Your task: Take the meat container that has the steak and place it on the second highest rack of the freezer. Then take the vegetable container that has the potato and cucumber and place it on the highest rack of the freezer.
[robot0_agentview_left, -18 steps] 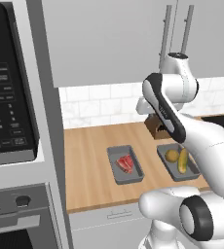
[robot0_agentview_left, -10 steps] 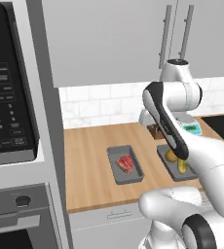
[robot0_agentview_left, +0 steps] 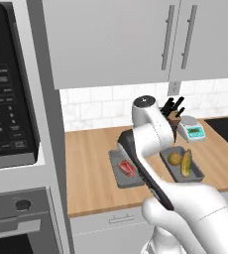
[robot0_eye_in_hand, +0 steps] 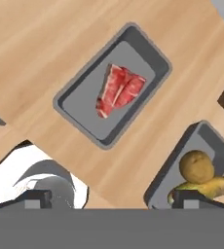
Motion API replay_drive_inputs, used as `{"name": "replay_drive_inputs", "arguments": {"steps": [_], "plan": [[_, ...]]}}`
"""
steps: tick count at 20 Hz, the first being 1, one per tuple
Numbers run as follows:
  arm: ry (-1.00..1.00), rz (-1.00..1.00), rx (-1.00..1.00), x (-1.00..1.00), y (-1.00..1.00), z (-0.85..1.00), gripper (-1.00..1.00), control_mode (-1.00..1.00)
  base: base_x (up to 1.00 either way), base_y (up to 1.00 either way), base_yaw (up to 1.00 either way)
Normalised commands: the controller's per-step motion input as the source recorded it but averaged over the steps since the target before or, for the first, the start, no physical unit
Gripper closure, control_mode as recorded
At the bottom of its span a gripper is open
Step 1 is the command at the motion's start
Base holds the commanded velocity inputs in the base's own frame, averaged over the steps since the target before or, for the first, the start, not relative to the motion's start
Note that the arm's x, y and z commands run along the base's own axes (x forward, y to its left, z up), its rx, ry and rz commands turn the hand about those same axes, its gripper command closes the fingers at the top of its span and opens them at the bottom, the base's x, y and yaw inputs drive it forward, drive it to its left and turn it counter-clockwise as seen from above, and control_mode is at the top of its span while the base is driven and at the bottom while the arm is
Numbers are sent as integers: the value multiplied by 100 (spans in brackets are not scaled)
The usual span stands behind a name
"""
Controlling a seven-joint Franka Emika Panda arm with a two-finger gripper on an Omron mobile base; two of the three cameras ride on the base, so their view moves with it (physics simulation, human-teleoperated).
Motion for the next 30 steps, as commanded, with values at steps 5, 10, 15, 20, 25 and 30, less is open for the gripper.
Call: {"name": "replay_drive_inputs", "arguments": {"steps": [5, 10, 15, 20, 25, 30], "plan": [[21, 50, -14, 12, 73, -56, -100, -100, 0, 0, 0], [24, 35, -18, 10, 72, -59, -100, -100, 0, 0, 0], [23, 20, -16, 30, 45, -56, -100, -100, 0, 0, 0], [2, 21, 1, 29, -10, -42, -100, -100, 0, 0, 0], [0, 21, 11, 13, -48, -17, -100, -100, 0, 0, 0], [0, 10, 8, 0, -58, -27, -100, -100, 0, 0, 0]]}}
